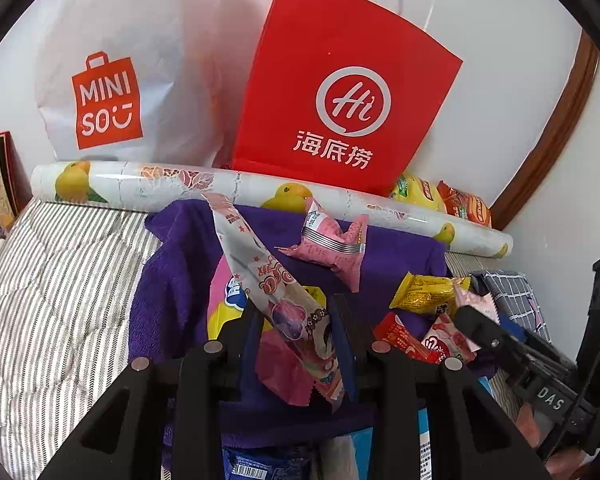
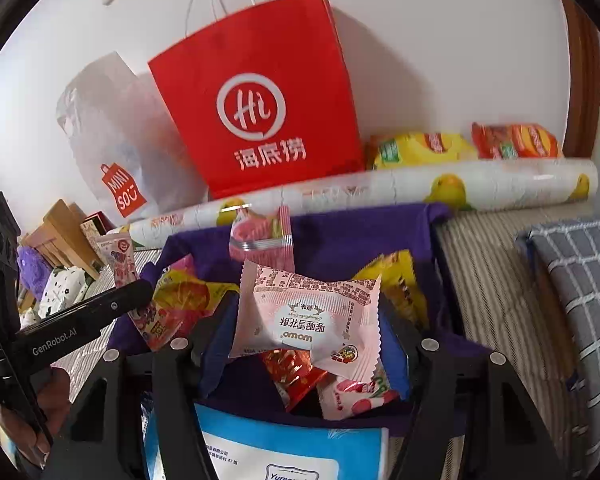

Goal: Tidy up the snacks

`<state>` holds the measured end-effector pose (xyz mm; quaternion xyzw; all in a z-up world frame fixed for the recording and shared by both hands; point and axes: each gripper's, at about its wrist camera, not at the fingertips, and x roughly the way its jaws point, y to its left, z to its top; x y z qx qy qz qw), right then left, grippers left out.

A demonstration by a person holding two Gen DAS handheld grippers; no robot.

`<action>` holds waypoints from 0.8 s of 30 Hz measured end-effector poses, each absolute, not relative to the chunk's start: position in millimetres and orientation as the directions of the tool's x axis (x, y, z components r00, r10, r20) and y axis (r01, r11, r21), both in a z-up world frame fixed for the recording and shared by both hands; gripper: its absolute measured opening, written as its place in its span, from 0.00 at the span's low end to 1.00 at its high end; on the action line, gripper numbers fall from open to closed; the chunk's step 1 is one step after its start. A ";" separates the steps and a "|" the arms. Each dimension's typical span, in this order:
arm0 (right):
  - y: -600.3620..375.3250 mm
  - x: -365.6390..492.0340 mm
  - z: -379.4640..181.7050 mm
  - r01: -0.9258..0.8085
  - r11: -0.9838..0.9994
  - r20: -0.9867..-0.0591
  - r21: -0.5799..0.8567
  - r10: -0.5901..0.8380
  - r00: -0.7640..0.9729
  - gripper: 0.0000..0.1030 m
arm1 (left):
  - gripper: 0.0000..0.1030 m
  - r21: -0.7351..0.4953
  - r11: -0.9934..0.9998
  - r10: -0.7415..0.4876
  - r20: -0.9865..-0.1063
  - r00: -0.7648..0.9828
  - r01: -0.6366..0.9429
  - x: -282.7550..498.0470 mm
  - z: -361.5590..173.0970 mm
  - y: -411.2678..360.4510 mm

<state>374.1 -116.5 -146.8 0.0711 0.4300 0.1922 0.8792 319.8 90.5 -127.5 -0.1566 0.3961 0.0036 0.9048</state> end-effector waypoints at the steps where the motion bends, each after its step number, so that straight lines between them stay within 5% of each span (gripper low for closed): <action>1: -116.4 374.7 -149.1 -0.272 0.918 -0.733 0.290 0.396 0.553 0.62 | 0.31 -0.281 0.950 -0.114 -0.718 0.687 -0.136 319.6 -128.5 91.1; 24: -110.2 377.5 -162.2 -0.245 0.952 -0.787 0.185 0.293 0.543 0.68 | 0.31 -0.289 0.947 -0.133 -0.749 0.649 -0.139 325.0 -141.1 89.1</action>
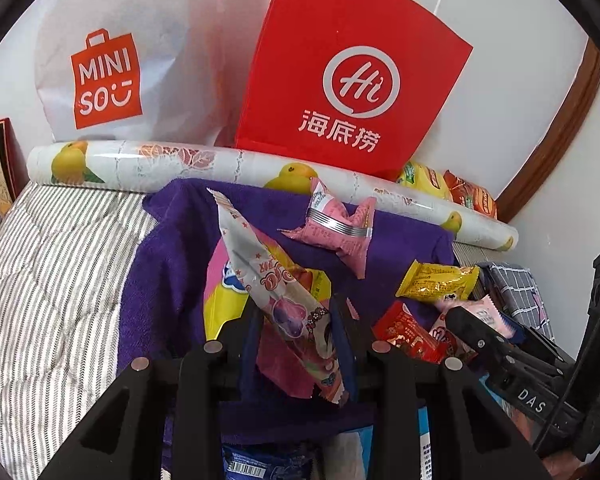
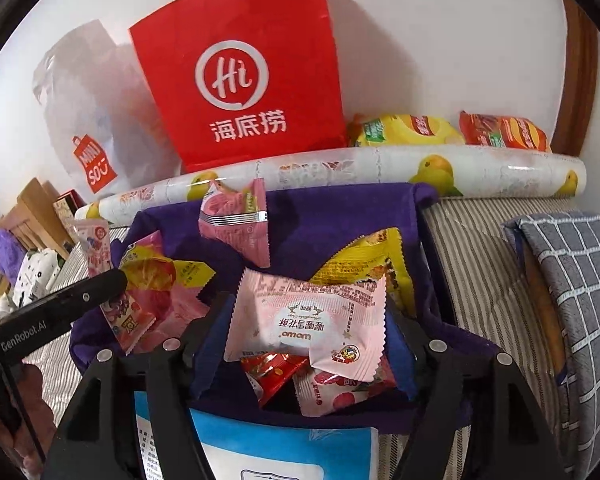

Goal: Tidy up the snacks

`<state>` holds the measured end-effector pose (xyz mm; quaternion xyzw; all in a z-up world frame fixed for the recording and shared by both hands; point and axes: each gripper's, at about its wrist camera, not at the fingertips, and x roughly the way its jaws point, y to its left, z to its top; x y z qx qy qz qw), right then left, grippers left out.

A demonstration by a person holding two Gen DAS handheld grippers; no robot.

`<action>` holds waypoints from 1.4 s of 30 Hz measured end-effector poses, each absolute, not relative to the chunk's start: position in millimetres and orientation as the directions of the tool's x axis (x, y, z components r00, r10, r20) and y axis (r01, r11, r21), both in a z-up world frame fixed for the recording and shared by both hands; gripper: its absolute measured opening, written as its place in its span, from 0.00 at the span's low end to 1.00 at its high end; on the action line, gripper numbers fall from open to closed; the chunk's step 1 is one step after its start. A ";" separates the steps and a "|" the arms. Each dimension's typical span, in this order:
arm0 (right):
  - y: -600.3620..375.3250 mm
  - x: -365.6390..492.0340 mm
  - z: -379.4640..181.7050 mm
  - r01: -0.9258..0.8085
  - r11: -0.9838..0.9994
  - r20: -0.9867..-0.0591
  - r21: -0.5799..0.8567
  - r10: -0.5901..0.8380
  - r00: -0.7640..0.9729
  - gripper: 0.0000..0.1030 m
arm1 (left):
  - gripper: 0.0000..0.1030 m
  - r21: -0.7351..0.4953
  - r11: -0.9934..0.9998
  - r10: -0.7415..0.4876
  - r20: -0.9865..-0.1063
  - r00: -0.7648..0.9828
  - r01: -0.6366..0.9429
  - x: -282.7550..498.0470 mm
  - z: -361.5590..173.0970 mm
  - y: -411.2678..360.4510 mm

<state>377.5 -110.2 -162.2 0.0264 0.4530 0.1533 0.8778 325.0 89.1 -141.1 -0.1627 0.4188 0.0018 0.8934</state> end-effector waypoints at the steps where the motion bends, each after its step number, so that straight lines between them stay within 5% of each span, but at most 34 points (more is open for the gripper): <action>1: -111.2 378.5 -162.9 -0.241 0.952 -0.790 0.190 0.294 0.538 0.68 | 0.31 -0.291 0.947 -0.137 -0.749 0.648 -0.137 324.8 -141.5 88.7; 5: -112.4 379.6 -163.6 -0.230 0.954 -0.796 0.191 0.288 0.532 0.75 | 0.31 -0.285 0.949 -0.133 -0.748 0.650 -0.134 324.4 -141.0 86.9; 29: -110.1 370.4 -155.5 -0.244 0.957 -0.774 0.156 0.272 0.572 0.76 | 0.34 -0.305 0.946 -0.171 -0.759 0.628 -0.111 325.9 -139.8 82.4; 33: -110.5 367.9 -152.1 -0.250 0.956 -0.762 0.150 0.273 0.587 0.76 | 0.42 -0.306 0.946 -0.178 -0.766 0.618 -0.107 327.2 -141.3 80.7; 37: -112.8 364.5 -148.1 -0.253 0.955 -0.745 0.153 0.280 0.605 0.76 | 0.69 -0.309 0.947 -0.182 -0.745 0.642 -0.091 324.4 -133.7 78.8; 42: -112.1 362.2 -145.7 -0.259 0.951 -0.737 0.167 0.295 0.608 0.76 | 0.71 -0.305 0.948 -0.170 -0.716 0.677 -0.084 319.1 -122.5 78.3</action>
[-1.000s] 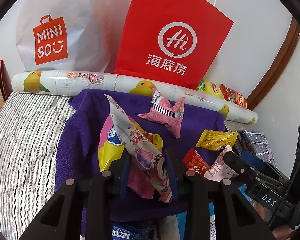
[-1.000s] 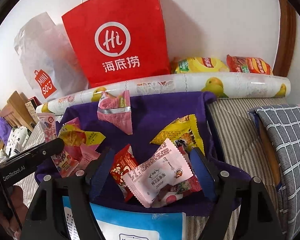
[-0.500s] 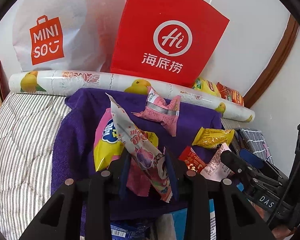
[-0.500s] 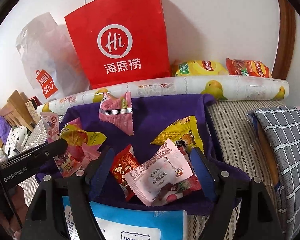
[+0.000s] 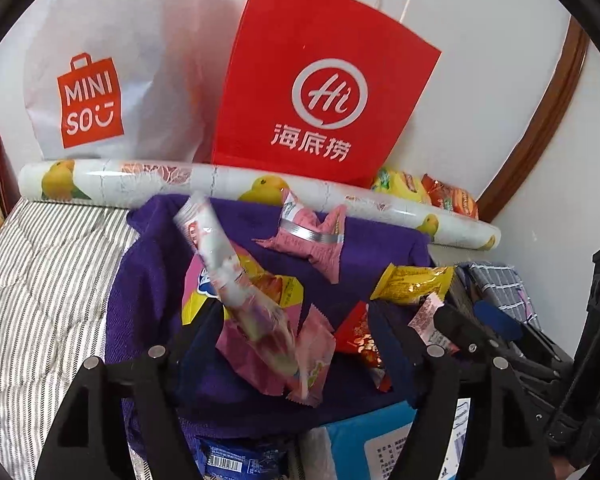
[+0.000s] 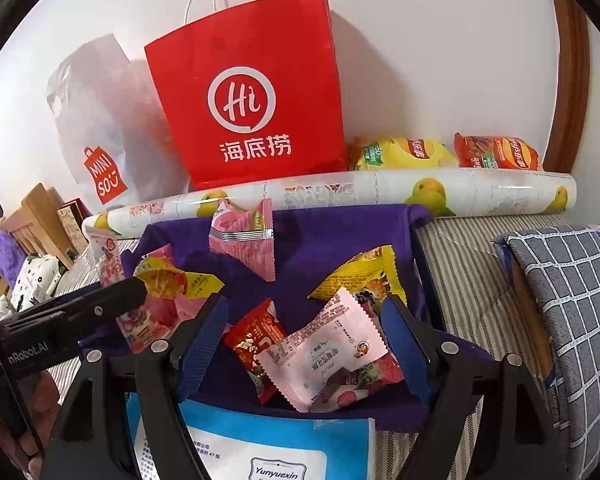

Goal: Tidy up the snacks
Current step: 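Open the right tool to drop the omom bag while the left tool releases the stick snack, then move both tools down toward the snacks beside the blue tissue box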

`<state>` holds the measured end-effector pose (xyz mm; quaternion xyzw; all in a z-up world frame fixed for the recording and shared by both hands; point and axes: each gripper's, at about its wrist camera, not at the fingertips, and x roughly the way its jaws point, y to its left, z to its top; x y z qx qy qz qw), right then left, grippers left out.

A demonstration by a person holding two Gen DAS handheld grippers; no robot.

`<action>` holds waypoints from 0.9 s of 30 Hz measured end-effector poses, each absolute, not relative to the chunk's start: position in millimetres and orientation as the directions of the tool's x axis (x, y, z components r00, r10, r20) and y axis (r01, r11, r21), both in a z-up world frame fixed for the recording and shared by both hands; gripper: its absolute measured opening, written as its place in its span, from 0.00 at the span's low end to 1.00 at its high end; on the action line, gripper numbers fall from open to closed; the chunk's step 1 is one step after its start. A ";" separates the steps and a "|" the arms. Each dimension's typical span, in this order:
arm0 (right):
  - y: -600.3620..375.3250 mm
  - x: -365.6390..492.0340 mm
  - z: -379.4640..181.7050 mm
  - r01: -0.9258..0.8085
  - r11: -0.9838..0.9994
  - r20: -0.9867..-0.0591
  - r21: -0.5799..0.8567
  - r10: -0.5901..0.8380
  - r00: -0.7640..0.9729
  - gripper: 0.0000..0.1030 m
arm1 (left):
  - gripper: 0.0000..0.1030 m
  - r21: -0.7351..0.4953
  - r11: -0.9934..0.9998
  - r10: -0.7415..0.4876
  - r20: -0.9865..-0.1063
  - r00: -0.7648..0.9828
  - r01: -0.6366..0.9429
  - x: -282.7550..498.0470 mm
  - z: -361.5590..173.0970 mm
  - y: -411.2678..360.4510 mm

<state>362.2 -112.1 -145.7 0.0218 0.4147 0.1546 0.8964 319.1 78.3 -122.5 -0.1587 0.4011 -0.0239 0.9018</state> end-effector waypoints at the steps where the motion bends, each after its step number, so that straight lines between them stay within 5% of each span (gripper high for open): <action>1: -111.9 360.3 -143.8 -0.260 0.950 -0.732 0.172 0.300 0.612 0.76 | 0.71 -0.313 0.946 -0.176 -0.711 0.681 -0.083 318.5 -121.5 79.3; 27: -127.4 224.1 -112.9 -0.293 0.931 -0.742 0.219 0.353 0.569 0.76 | 0.71 -0.275 0.958 -0.144 -0.705 0.694 -0.081 277.1 -84.5 86.7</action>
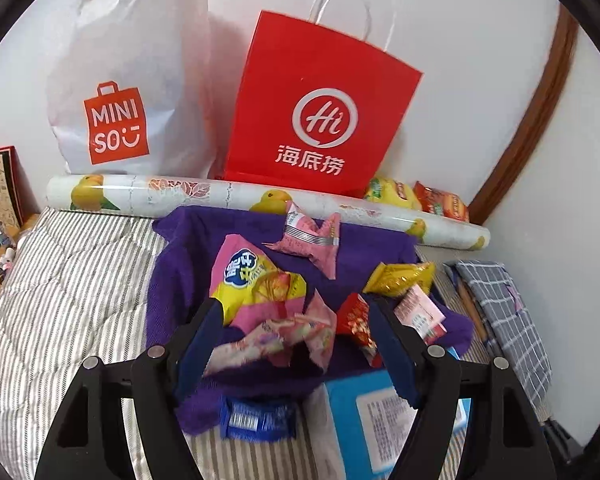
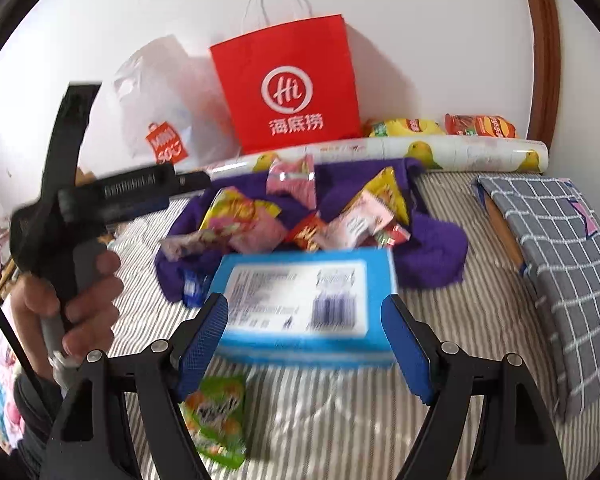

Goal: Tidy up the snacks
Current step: 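Move both tools down toward the snacks beside the blue tissue box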

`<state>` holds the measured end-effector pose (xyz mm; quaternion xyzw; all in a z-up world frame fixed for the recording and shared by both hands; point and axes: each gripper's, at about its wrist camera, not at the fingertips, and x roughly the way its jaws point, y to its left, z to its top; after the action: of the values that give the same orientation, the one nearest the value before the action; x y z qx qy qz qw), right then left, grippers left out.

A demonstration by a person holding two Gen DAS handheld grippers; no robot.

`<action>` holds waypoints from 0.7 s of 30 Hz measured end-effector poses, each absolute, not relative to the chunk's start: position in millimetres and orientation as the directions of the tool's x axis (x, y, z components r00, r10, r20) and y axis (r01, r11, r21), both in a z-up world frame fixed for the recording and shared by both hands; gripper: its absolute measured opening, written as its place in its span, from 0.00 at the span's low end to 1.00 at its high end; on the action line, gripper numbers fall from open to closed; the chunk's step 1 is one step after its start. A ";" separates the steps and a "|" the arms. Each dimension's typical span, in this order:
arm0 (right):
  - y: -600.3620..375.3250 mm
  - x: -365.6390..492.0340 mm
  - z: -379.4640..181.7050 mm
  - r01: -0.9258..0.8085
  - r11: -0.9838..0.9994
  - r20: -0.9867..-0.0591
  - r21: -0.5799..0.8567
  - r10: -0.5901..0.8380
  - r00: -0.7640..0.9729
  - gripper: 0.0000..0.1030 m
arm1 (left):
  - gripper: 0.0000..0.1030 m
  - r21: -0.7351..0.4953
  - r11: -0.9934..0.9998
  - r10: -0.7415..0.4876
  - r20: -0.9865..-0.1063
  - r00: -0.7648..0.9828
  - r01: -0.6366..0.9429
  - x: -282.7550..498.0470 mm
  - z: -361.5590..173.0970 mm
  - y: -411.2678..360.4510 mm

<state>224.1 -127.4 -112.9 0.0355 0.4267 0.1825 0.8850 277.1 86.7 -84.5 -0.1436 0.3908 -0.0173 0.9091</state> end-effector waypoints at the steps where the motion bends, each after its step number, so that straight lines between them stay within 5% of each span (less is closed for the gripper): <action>1: -124.5 218.0 -114.4 -0.299 0.927 -0.745 0.228 0.363 0.560 0.76 | 0.71 -0.266 0.960 -0.136 -0.708 0.693 -0.084 272.8 -82.8 88.5; 17: -60.3 162.8 -176.5 -0.381 0.886 -0.820 0.265 0.415 0.395 0.76 | 0.71 -0.232 0.957 -0.062 -0.751 0.657 -0.176 208.4 -92.8 143.3; 19: -57.4 164.3 -184.7 -0.362 0.897 -0.830 0.254 0.394 0.394 0.63 | 0.71 -0.221 0.960 -0.059 -0.760 0.647 -0.172 204.9 -99.7 141.6; 20: -57.8 163.9 -186.6 -0.359 0.897 -0.827 0.259 0.398 0.398 0.47 | 0.71 -0.212 0.963 -0.058 -0.765 0.642 -0.166 204.2 -102.7 139.2; 21: -59.3 163.5 -187.6 -0.354 0.897 -0.823 0.264 0.401 0.402 0.46 | 0.71 -0.204 0.966 -0.057 -0.769 0.637 -0.160 203.2 -105.7 137.2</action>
<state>163.6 -59.3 -187.6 0.0236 0.4983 0.2255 0.8368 203.2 137.2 -105.7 -0.1277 0.4251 0.0286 0.8956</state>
